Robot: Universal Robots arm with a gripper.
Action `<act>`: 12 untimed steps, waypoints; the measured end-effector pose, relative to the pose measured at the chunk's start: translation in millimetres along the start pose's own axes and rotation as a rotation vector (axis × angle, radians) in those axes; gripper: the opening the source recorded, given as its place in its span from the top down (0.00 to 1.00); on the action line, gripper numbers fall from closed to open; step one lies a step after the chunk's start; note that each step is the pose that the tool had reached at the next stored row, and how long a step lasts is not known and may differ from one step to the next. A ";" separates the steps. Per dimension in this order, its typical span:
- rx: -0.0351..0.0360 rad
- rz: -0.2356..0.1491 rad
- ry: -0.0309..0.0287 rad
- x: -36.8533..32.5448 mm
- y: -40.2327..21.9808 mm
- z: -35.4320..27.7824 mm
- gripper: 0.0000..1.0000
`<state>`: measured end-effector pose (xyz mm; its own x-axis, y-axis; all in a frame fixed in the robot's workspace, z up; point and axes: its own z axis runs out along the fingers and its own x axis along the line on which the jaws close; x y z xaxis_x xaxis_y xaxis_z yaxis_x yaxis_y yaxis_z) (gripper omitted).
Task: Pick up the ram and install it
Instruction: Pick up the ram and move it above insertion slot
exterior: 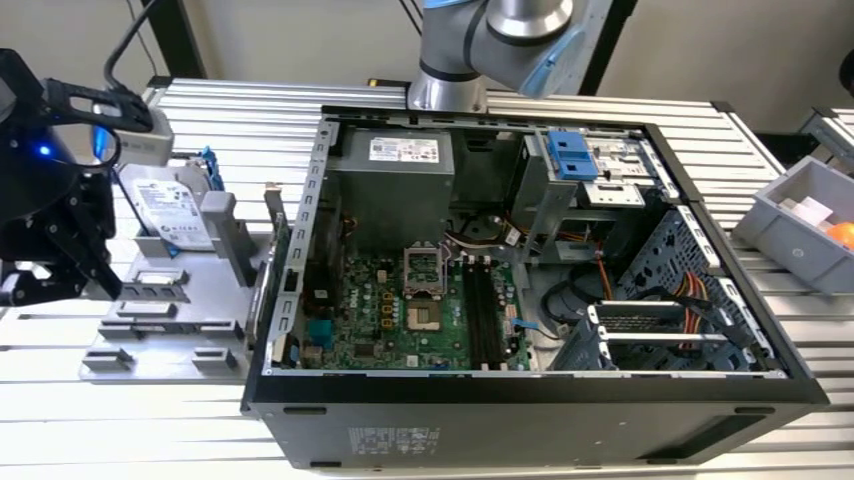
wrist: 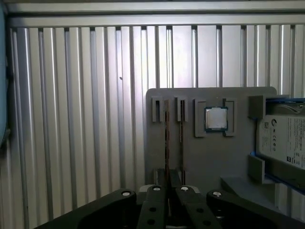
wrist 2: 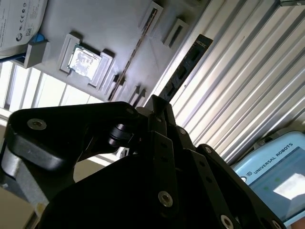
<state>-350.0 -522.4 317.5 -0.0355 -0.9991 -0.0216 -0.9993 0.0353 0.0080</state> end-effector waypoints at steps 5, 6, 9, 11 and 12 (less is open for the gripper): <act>0.0000 0.000 0.0000 -0.1 0.0 -3.9 1.00; 0.0000 0.000 0.0000 -0.1 0.0 -4.7 1.00; 0.0000 0.000 0.0000 -0.2 0.1 -7.1 1.00; 0.0001 0.000 0.0000 -0.2 0.1 -8.7 1.00; 0.0000 0.000 0.0000 -0.2 0.1 -9.5 1.00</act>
<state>-350.0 -522.3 327.0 -0.0355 -0.9991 -0.0215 -0.9993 0.0353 0.0080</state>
